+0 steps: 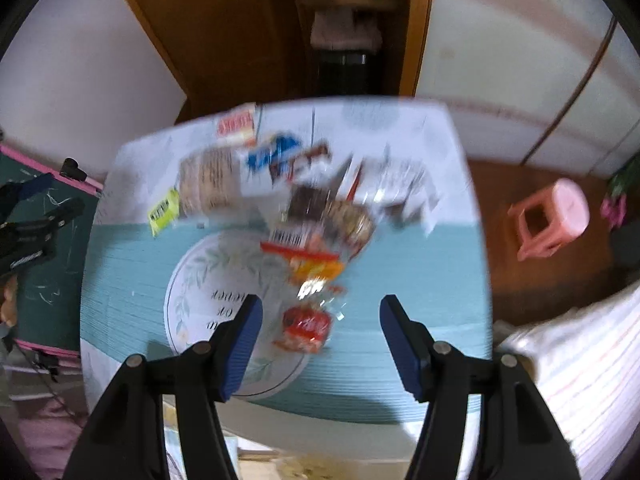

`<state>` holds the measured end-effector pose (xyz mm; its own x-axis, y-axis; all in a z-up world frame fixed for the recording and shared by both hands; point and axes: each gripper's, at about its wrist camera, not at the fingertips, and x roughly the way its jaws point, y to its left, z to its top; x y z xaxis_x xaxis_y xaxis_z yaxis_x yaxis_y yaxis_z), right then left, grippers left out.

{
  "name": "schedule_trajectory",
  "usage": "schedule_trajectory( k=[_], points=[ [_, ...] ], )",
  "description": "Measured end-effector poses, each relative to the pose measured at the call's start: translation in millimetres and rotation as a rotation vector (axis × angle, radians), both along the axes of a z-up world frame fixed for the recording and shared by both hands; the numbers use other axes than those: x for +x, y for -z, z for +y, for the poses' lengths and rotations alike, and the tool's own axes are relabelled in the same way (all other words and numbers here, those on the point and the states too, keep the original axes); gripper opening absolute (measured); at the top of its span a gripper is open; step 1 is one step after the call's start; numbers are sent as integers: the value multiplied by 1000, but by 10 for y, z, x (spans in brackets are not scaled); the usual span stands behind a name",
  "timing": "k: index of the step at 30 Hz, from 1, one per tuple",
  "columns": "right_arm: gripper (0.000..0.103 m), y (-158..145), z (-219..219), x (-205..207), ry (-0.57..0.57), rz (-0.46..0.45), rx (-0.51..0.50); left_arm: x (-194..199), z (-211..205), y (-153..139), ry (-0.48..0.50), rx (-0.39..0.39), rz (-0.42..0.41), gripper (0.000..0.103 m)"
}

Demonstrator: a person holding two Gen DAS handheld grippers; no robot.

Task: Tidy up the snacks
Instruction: 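Move both grippers back over the remaining snacks, then grasp the yellow-green snack with the left gripper while the right grasps the red candy bag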

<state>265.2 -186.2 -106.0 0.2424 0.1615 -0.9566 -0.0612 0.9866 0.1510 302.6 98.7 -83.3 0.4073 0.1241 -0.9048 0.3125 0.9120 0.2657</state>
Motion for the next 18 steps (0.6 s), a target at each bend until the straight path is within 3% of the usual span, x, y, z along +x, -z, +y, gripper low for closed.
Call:
schedule_trajectory(
  k=[5, 12, 15, 18],
  points=[
    [61, 476, 73, 74, 30, 114, 71, 217, -105, 606, 59, 18, 87, 85],
    [61, 817, 154, 93, 38, 210, 134, 393, -290, 1027, 106, 37, 145, 85],
    [61, 898, 190, 89, 30, 231, 133, 451, -330, 1188, 117, 45, 174, 80],
    [62, 993, 220, 84, 25, 261, 125, 502, -339, 1337, 110, 43, 209, 66]
  ],
)
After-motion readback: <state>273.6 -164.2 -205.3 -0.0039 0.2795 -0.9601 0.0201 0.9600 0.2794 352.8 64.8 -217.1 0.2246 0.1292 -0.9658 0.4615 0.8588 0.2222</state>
